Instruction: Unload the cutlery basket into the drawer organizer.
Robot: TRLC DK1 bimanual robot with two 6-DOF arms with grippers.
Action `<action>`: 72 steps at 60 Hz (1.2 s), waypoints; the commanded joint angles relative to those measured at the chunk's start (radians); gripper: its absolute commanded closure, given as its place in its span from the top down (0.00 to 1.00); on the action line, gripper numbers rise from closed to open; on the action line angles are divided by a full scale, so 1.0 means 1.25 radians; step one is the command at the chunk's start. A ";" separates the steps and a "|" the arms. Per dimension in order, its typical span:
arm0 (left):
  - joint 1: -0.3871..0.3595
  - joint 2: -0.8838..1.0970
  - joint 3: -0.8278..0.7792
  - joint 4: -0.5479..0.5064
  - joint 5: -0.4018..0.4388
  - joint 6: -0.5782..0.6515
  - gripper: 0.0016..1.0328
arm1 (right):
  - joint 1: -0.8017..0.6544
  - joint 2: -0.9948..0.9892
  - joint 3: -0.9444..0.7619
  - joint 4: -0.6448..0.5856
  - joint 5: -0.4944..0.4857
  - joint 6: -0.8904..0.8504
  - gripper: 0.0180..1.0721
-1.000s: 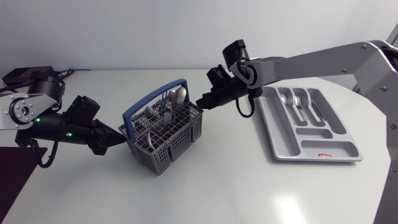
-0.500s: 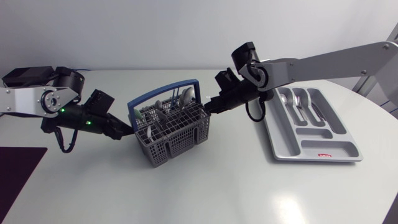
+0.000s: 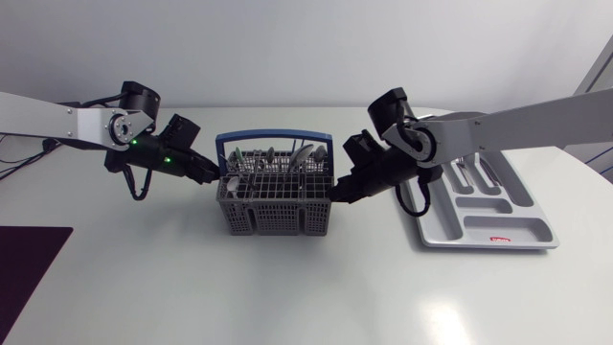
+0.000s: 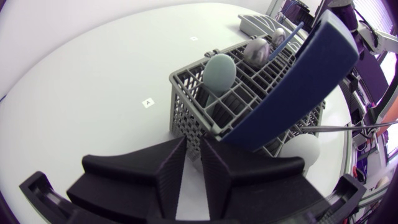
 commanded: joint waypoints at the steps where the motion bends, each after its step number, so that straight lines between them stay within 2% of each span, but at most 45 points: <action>1: -0.002 0.002 0.019 0.005 0.042 -0.004 0.28 | 0.012 -0.028 -0.020 0.031 -0.013 0.009 0.08; 5: 0.028 -0.024 0.005 0.005 0.042 0.016 0.45 | -0.003 -0.054 -0.032 0.041 -0.011 0.004 0.14; 7: 0.047 -0.050 -0.010 0.010 0.047 0.033 0.58 | -0.008 -0.070 -0.043 0.047 -0.010 -0.005 0.24; 10: 0.073 -0.090 -0.041 0.038 0.058 0.046 0.72 | -0.016 -0.096 -0.058 0.051 -0.010 -0.015 0.42; 14: 0.104 -0.161 -0.096 0.101 0.070 0.068 0.80 | -0.026 -0.132 -0.083 0.052 -0.010 -0.041 0.67; 17: 0.121 -0.215 -0.139 0.153 0.090 0.087 0.83 | -0.035 -0.162 -0.102 0.056 -0.010 -0.058 0.80; 19: 0.129 -0.241 -0.156 0.165 0.099 0.102 0.83 | -0.040 -0.177 -0.115 0.059 -0.010 -0.067 0.84; 25: 0.138 -0.316 -0.194 0.167 0.128 0.168 0.84 | -0.046 -0.229 -0.149 0.062 -0.010 -0.110 0.90; 33: 0.140 -0.382 -0.202 0.135 0.160 0.197 0.84 | -0.047 -0.297 -0.190 0.078 -0.006 -0.158 0.90; 45: 0.136 -0.445 -0.242 0.076 0.188 0.359 0.84 | 0.006 -0.339 -0.204 0.075 0.023 -0.193 0.90; 50: 0.127 -0.447 -0.237 0.008 0.194 0.435 0.84 | 0.038 -0.336 -0.202 0.069 0.024 -0.207 0.95; 55: 0.115 -0.447 -0.235 -0.047 0.204 0.498 0.84 | 0.066 -0.332 -0.198 0.069 0.024 -0.207 0.95; 65: 0.075 -0.447 -0.247 -0.108 0.203 0.581 0.84 | 0.116 -0.318 -0.194 0.069 0.039 -0.223 0.95; 72: 0.045 -0.447 -0.259 -0.117 0.203 0.617 0.84 | 0.145 -0.298 -0.190 0.067 0.046 -0.231 0.95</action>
